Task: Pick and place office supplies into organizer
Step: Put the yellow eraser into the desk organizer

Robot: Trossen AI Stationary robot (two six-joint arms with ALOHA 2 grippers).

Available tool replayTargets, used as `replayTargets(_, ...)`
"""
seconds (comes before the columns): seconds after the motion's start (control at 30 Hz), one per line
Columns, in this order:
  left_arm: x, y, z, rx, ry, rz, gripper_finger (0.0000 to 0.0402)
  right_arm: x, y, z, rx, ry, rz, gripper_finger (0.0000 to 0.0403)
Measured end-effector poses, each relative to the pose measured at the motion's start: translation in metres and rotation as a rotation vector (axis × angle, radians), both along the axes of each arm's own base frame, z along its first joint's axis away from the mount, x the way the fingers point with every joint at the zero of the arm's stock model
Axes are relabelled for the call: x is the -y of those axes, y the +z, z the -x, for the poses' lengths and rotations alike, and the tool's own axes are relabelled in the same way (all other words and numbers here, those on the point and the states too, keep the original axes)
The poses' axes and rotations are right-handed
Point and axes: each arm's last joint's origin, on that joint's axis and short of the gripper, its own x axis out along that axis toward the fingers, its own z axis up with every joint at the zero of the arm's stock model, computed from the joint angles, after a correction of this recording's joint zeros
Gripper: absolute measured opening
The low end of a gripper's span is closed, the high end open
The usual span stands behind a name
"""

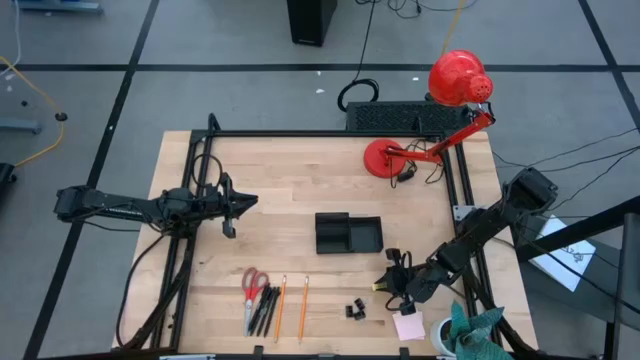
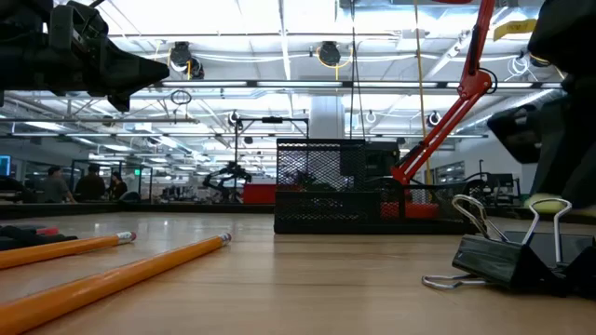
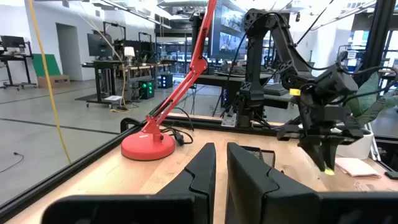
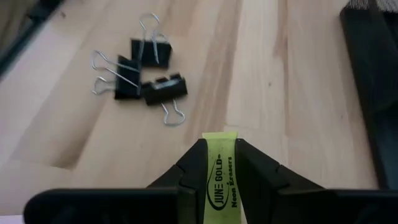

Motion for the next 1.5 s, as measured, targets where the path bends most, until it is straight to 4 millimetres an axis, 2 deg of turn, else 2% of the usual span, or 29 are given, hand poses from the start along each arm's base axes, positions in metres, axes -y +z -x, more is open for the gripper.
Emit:
replayTargets(0.2, 0.0, 0.0, 0.0, 0.0, 0.007, 0.0, 0.0047, 0.003, 0.017, -0.011, 0.084, -0.012, 0.037, 0.006)
replayTargets(0.47, 0.0, 0.0, 0.0, 0.0, 0.007, 0.0, 0.0047, 0.01, 0.053, -0.048, 0.224, -0.009, 0.146, 0.0059)
replayTargets(0.6, 0.0, 0.0, 0.0, 0.0, 0.007, 0.0, 0.0047, 0.021, 0.062, -0.064, 0.253, -0.025, 0.215, 0.0059)
replayTargets(0.77, 0.0, 0.0, 0.0, 0.0, 0.007, 0.0, 0.0047, 0.034, 0.054, -0.081, 0.25, -0.047, 0.318, 0.0059)
replayTargets(1.0, 0.0, 0.0, 0.0, -0.002, 0.008, -0.005, 0.0047, 0.052, 0.044, -0.102, 0.315, -0.083, 0.335, 0.0059)
replayTargets(1.5, 0.0, 0.0, 0.0, -0.01, 0.014, -0.058, 0.0047, 0.083, 0.005, -0.121, 0.212, -0.124, 0.359, 0.0059)
